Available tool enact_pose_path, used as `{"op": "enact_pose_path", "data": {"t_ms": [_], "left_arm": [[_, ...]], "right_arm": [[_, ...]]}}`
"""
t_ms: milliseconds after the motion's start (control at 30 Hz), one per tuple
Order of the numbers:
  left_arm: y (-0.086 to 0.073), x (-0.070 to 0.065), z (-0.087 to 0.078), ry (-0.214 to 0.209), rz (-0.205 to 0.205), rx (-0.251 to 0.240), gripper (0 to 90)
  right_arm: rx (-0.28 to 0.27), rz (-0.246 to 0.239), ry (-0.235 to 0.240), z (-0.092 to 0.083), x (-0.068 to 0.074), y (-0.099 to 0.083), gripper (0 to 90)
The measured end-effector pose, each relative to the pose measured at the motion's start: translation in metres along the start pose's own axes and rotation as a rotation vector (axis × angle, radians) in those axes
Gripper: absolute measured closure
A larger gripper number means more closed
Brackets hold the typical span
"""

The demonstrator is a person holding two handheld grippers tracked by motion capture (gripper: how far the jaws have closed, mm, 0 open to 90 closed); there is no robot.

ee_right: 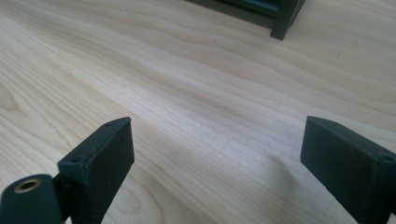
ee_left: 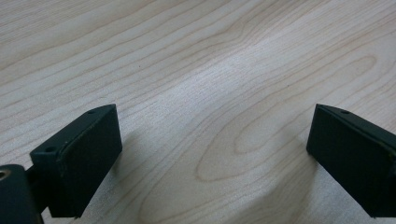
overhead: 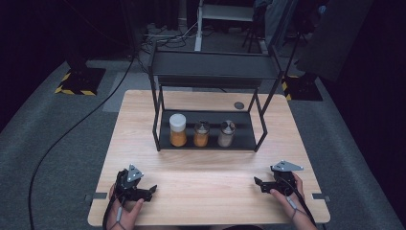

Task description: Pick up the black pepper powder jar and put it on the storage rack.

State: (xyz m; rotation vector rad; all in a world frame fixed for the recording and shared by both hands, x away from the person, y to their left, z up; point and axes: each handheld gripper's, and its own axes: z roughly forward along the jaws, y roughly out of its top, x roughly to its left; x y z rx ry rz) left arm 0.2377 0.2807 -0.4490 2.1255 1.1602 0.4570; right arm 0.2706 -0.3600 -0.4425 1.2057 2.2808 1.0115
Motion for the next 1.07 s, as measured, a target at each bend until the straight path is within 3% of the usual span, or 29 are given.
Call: {"op": "enact_pose_path", "data": {"t_ms": [167, 467, 1067], "left_arm": [[0.0, 0.0, 0.0, 0.0, 0.0, 0.0, 3.3], [0.0, 0.0, 0.0, 0.0, 0.0, 0.0, 3.3], [0.0, 0.0, 0.0, 0.0, -0.001, 0.001, 3.3]], "right_arm": [[0.023, -0.01, 0.001, 0.003, 0.002, -0.002, 10.2], [0.005, -0.025, -0.009, 0.0, 0.005, -0.011, 8.5], [0.01, -0.024, -0.009, 0.0, 0.005, -0.011, 6.9]]}}
